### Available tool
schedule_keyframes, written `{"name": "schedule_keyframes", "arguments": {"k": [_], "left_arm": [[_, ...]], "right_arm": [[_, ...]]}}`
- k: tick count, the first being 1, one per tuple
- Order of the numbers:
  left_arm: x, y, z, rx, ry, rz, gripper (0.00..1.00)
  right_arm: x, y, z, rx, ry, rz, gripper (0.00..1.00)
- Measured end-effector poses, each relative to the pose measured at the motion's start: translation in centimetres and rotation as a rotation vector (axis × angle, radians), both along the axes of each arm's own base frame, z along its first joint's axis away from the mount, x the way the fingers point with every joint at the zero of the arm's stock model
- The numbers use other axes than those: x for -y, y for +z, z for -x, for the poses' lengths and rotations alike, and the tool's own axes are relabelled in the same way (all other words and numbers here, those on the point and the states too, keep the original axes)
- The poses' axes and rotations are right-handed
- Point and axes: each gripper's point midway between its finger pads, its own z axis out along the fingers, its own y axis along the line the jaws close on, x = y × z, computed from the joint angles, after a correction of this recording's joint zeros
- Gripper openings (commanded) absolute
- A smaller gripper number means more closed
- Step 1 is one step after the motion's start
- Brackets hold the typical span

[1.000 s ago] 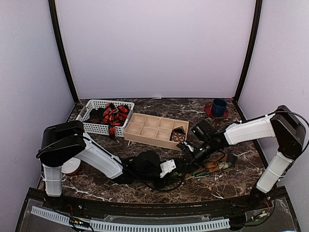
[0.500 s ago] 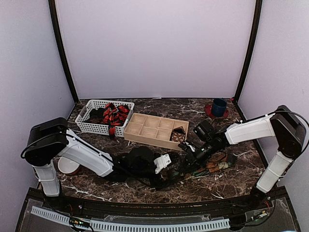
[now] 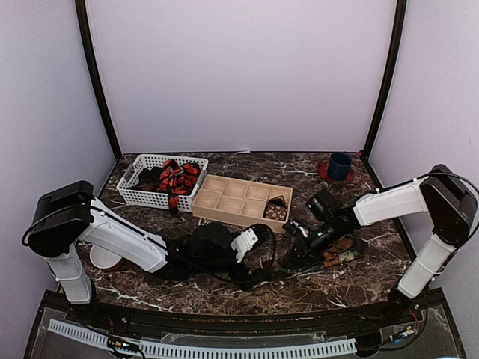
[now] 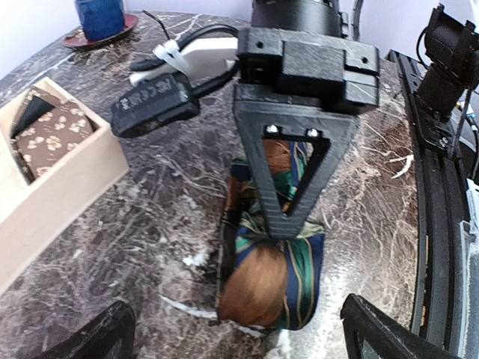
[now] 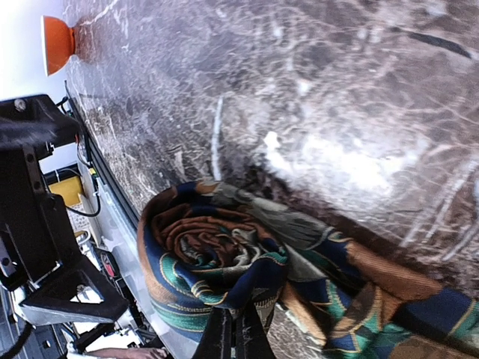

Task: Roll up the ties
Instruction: Roll the tie at the center of the board.

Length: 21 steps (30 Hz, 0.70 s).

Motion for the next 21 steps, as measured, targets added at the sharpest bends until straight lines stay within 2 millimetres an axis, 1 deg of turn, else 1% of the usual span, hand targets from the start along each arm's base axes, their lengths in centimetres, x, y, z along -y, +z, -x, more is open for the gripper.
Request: {"name": "schedule_keyframes", "arguments": {"k": [3, 9, 11, 14, 15, 17, 21], "left_arm": [[0.3, -1.0, 0.4, -0.018, -0.02, 0.003, 0.95], [0.6, -4.3, 0.7, -0.034, -0.05, -0.039, 0.94], [1.1, -5.1, 0.8, -0.033, -0.07, -0.048, 0.93], [2.2, -5.3, 0.8, -0.027, -0.098, -0.038, 0.87], [2.9, -5.1, 0.7, -0.021, -0.11, -0.022, 0.85], [3.6, -4.8, 0.7, -0.015, -0.122, 0.0, 0.82], [4.3, -4.5, 0.6, -0.008, -0.131, 0.035, 0.77]], "right_arm": [[0.4, -0.3, -0.2, -0.001, -0.012, 0.009, 0.0], [0.9, -0.9, -0.4, 0.011, -0.029, 0.039, 0.0], [1.3, -1.3, -0.5, 0.013, -0.038, 0.052, 0.0], [1.9, -2.1, -0.2, 0.013, -0.046, 0.083, 0.0], [1.9, -2.1, -0.2, 0.016, -0.047, 0.082, 0.0], [1.9, -2.1, -0.3, 0.016, -0.047, 0.082, 0.0], [1.9, -2.1, -0.3, 0.012, -0.052, 0.082, 0.0]]}}
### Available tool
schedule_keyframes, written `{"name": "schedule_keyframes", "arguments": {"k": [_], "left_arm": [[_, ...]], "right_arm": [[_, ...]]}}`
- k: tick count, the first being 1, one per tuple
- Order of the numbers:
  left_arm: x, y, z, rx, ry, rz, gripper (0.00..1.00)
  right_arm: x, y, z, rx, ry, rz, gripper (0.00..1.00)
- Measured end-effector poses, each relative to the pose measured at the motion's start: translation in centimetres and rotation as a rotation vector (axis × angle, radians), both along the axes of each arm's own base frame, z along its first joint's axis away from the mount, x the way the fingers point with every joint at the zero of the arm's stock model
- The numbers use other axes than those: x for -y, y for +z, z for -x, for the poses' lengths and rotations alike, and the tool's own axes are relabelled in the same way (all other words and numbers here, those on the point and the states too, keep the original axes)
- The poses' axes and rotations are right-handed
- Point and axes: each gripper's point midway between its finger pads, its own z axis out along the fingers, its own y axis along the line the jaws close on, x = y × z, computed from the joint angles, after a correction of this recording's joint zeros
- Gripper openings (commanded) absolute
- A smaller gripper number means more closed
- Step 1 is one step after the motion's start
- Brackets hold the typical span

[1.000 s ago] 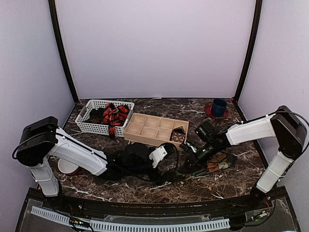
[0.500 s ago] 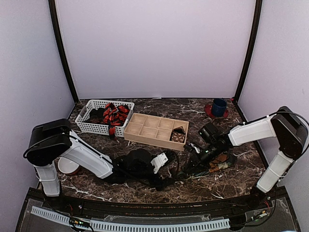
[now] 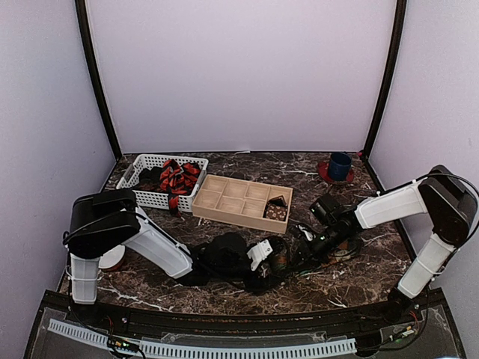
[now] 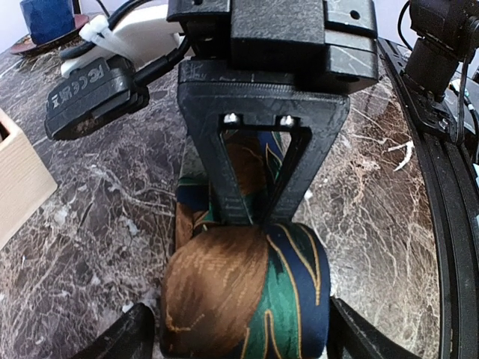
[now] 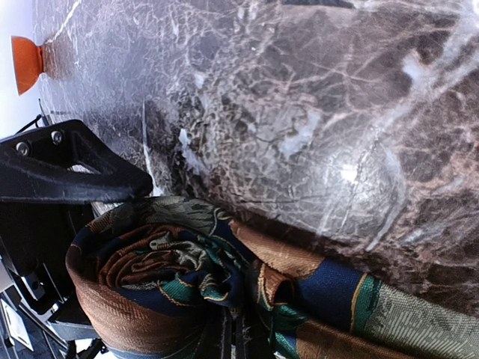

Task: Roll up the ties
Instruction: Roll the tie at the center of the board.

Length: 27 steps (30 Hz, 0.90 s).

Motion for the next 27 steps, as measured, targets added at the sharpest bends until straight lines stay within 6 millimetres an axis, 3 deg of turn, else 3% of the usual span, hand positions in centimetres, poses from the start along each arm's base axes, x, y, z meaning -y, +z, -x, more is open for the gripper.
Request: {"name": "schedule_keyframes", "arguments": {"k": [5, 10, 17, 22, 27], "left_arm": [[0.3, -0.1, 0.1, -0.007, -0.007, 0.015, 0.7], [1.0, 0.2, -0.1, -0.043, 0.004, 0.033, 0.56], [0.3, -0.3, -0.2, -0.06, 0.019, 0.019, 0.4], [-1.3, -0.6, 0.3, 0.0, -0.007, -0.036, 0.38], [-2.6, -0.8, 0.5, 0.059, -0.03, -0.109, 0.38]], "right_arm": [[-0.3, 0.0, -0.1, -0.01, -0.003, -0.003, 0.0], [-1.2, 0.0, -0.1, -0.018, 0.0, -0.006, 0.0], [-2.0, 0.1, 0.1, -0.015, -0.004, -0.006, 0.01], [-1.9, 1.0, 0.0, -0.002, -0.01, -0.014, 0.37], [-2.0, 2.9, -0.5, 0.005, -0.036, -0.059, 0.52]]}}
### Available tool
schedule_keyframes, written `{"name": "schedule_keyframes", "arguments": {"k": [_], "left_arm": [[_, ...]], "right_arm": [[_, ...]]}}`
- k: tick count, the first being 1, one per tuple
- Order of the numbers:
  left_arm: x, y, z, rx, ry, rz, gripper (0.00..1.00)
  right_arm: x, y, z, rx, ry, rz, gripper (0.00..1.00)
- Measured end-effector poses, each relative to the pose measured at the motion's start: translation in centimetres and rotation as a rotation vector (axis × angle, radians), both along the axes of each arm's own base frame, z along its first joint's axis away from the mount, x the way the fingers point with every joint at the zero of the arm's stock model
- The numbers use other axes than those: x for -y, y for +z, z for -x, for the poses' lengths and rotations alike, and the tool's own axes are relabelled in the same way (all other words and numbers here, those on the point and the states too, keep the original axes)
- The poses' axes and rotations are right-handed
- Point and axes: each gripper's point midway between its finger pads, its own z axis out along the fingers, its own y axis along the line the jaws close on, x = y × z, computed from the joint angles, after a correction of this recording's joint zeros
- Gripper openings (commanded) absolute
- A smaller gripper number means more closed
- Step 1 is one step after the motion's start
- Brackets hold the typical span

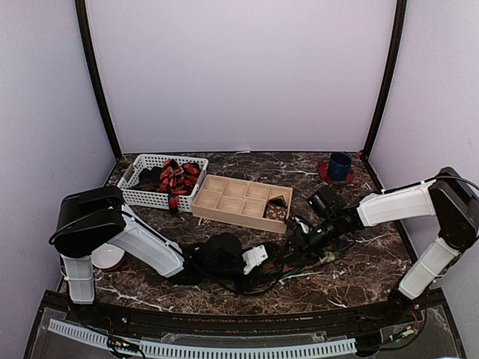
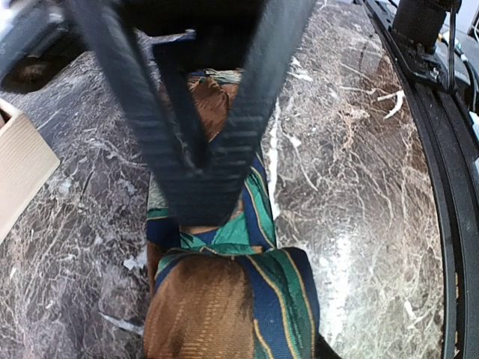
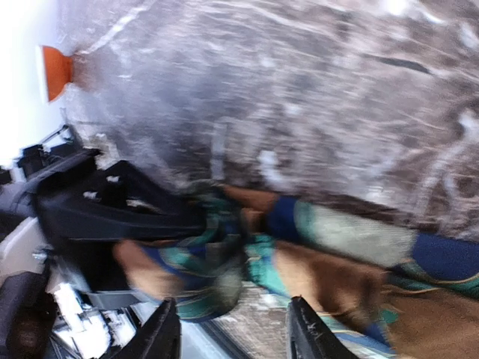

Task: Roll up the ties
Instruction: Roll the tie at the center of the board.

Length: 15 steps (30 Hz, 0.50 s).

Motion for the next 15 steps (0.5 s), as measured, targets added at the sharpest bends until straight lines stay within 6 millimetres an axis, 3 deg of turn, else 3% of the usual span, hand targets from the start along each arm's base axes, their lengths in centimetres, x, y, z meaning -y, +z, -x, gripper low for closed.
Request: {"name": "schedule_keyframes", "arguments": {"k": [7, 15], "left_arm": [[0.3, -0.1, -0.1, 0.017, -0.02, -0.055, 0.39], [0.3, -0.2, -0.1, 0.002, -0.013, -0.064, 0.39]], "right_arm": [[-3.2, 2.5, 0.3, -0.002, 0.067, -0.102, 0.52], [-3.4, 1.5, 1.3, -0.032, 0.103, -0.082, 0.49]]}}
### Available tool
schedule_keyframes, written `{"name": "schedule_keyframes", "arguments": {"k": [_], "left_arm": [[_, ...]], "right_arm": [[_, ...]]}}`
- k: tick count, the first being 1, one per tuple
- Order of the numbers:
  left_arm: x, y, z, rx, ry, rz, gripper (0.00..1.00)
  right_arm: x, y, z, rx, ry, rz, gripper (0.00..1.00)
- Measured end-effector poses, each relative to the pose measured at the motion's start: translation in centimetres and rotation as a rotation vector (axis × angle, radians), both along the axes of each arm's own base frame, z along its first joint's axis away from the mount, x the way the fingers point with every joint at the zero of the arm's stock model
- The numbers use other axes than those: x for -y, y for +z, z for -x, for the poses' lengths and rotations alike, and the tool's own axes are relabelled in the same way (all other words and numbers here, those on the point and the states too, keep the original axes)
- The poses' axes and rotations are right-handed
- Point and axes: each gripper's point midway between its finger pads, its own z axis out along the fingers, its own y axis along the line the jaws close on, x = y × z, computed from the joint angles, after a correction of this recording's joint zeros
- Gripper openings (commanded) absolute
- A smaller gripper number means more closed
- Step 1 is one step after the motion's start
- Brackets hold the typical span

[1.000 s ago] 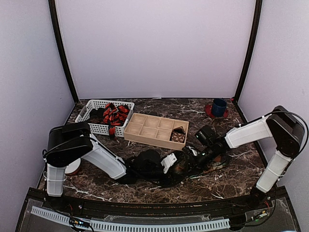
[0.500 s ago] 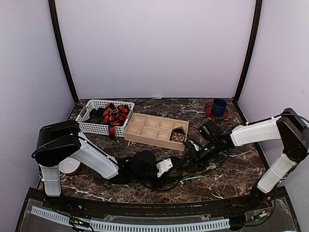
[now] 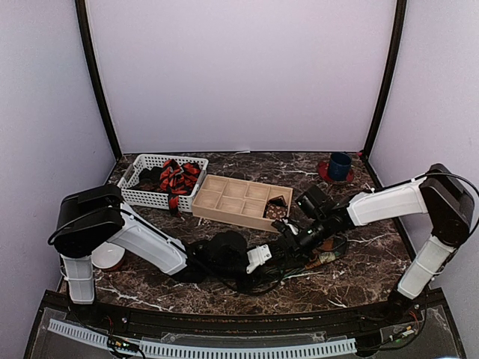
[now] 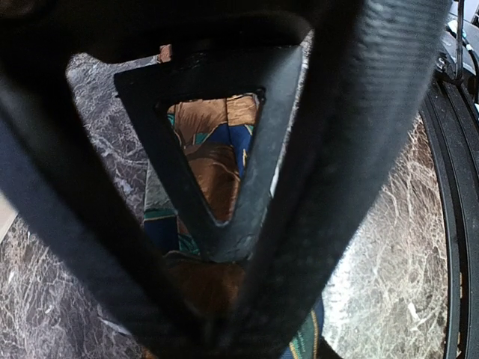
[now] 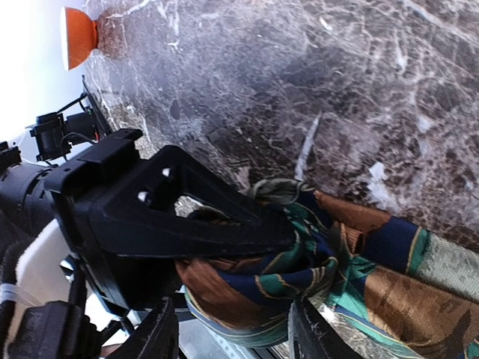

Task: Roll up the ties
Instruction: Roll the tie at the center of the board.

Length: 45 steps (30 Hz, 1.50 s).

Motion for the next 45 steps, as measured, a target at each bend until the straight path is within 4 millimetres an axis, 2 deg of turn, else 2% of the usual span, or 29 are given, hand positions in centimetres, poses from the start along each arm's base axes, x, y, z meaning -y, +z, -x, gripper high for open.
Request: {"name": "schedule_keyframes", "arguments": {"k": [3, 11, 14, 22, 26, 38, 45], "left_arm": [[0.0, 0.0, 0.0, -0.012, 0.008, 0.004, 0.38], [-0.1, 0.0, 0.0, -0.037, 0.032, 0.019, 0.39], [-0.5, 0.1, 0.2, -0.047, 0.04, 0.027, 0.39], [-2.1, 1.3, -0.6, -0.07, 0.099, 0.033, 0.4], [-2.3, 2.1, -0.7, -0.065, 0.094, 0.035, 0.4], [-3.0, -0.3, 1.2, -0.012, -0.013, -0.068, 0.4], [-2.9, -0.5, 1.3, -0.008, -0.02, -0.077, 0.4]], "right_arm": [[0.5, -0.3, -0.5, 0.001, -0.017, 0.011, 0.48], [2.7, -1.7, -3.6, 0.038, -0.129, 0.071, 0.44], [3.3, -3.2, -3.3, 0.041, -0.12, 0.108, 0.43], [3.6, -3.6, -2.1, 0.036, -0.102, 0.078, 0.43], [3.7, -3.6, -1.7, 0.033, -0.097, 0.073, 0.43], [3.1, -3.5, -2.0, 0.017, -0.081, 0.091, 0.43], [3.0, -2.6, -2.0, 0.035, -0.074, 0.099, 0.53]]}}
